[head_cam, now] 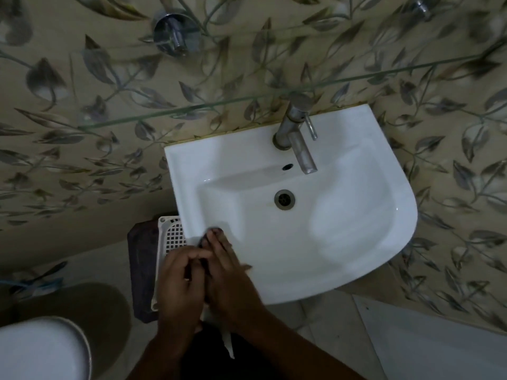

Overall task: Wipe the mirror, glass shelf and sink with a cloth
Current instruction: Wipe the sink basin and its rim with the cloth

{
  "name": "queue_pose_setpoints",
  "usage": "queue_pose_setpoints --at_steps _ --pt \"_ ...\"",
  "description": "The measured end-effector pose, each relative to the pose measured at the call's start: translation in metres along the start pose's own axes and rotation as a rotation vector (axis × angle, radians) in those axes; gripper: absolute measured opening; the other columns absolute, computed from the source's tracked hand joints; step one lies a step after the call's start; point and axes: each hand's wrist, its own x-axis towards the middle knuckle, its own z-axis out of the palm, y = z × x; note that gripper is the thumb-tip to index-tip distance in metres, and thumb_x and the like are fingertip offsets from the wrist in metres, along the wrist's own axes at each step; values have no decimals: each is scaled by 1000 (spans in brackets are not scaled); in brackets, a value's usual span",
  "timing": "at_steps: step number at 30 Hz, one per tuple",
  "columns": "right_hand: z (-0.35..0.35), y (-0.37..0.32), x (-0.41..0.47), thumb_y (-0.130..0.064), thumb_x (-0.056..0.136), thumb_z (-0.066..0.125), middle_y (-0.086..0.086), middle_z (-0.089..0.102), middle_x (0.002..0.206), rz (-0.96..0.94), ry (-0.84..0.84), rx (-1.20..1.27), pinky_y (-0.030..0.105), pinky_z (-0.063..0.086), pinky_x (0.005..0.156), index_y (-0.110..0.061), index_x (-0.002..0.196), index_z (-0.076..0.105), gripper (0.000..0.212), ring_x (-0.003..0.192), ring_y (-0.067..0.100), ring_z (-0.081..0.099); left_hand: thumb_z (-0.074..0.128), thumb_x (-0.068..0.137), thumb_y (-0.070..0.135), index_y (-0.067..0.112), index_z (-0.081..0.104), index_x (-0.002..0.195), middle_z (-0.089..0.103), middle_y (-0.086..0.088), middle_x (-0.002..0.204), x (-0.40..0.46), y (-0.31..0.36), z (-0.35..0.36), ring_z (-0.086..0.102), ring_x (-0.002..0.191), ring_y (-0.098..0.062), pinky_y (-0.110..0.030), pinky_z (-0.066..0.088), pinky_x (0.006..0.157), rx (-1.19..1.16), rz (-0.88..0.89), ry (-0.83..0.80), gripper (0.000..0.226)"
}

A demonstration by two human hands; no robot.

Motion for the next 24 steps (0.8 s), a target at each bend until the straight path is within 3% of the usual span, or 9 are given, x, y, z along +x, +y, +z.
queue_pose_setpoints --at_steps 2,5,8,10,13,15,18,20,24 --pt "5 0 18 -31 108 36 14 16 165 112 45 46 48 21 123 -5 156 24 56 155 27 6 53 94 9 22 69 93 61 22 100 13 0 0 58 100 0 -11 42 86 19 31 22 21" --pt "-4 11 4 -44 108 26 4 11 167 151 -55 66 40 14 126 -17 159 16 59 155 17 -1 54 97 7 21 68 93 62 17 98 21 3 9 57 96 2 -7 40 85 -7 13 -16 20" --pt "-31 38 -38 -41 101 35 2 39 157 212 -104 -5 40 27 120 -19 150 41 54 148 16 28 47 89 13 20 67 92 65 15 98 15 8 32 60 96 1 -14 46 84 -67 21 -125 22" --pt "-57 64 -68 -38 94 45 1 58 140 220 -108 -147 39 41 108 -19 132 58 45 130 21 50 46 87 17 27 67 92 66 16 98 6 12 52 60 99 3 -11 44 87 -61 75 -234 24" --pt "-111 117 -89 -39 85 52 -2 68 120 293 -139 -268 36 44 96 -21 115 68 38 111 20 61 42 86 30 43 61 93 64 20 98 -10 20 81 57 98 4 -6 40 86 -21 101 -453 23" --pt "-152 164 -94 -42 82 49 -3 68 105 384 -136 -386 38 43 87 -24 102 70 34 99 24 63 42 88 33 44 59 98 62 19 101 -21 20 99 53 97 5 -4 37 85 13 141 -588 23" --pt "-194 213 -94 -47 83 31 7 64 126 569 -81 -584 45 33 106 -20 113 72 57 122 31 55 47 91 28 35 62 108 56 17 109 -29 16 120 45 104 11 -4 33 92 60 201 -700 24" --pt "-193 213 -85 -46 83 23 9 62 130 627 -101 -582 47 28 111 -17 117 70 65 128 31 51 51 92 23 33 62 112 52 18 114 -29 15 128 42 105 9 -8 34 94 82 205 -700 25" --pt "-149 145 -73 -51 78 40 -4 67 93 544 -133 -277 50 36 104 -28 90 68 38 95 17 61 53 96 23 28 60 117 50 15 118 -19 23 137 46 108 -5 -19 36 96 80 132 -675 22"
